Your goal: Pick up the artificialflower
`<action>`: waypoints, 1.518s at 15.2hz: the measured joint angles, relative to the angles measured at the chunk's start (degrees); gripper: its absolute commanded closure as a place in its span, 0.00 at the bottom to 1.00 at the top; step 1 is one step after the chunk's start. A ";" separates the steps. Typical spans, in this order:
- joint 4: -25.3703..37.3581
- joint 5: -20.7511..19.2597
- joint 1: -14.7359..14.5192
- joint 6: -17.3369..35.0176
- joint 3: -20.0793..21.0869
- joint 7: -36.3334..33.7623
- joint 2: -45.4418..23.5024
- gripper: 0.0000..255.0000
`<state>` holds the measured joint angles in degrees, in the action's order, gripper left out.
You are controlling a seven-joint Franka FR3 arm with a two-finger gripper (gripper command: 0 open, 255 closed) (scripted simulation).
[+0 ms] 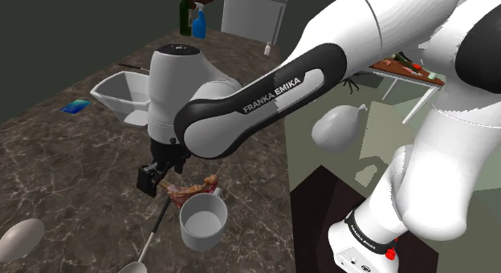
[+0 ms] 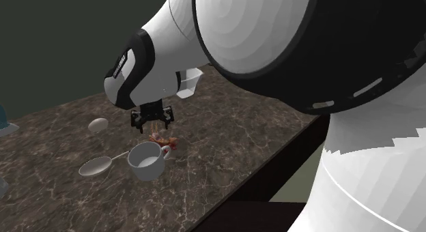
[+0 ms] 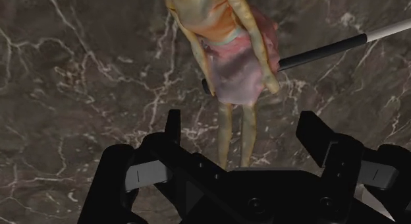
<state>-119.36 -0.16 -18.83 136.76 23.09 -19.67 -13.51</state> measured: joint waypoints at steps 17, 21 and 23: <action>1.48 1.23 0.40 -3.83 0.40 0.60 2.57 1.00; 2.79 1.98 0.62 -6.66 0.58 0.90 4.21 1.00; 3.66 2.28 0.73 -8.17 0.62 1.06 4.89 1.00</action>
<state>-115.70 2.11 -18.10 128.59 23.71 -18.61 -8.62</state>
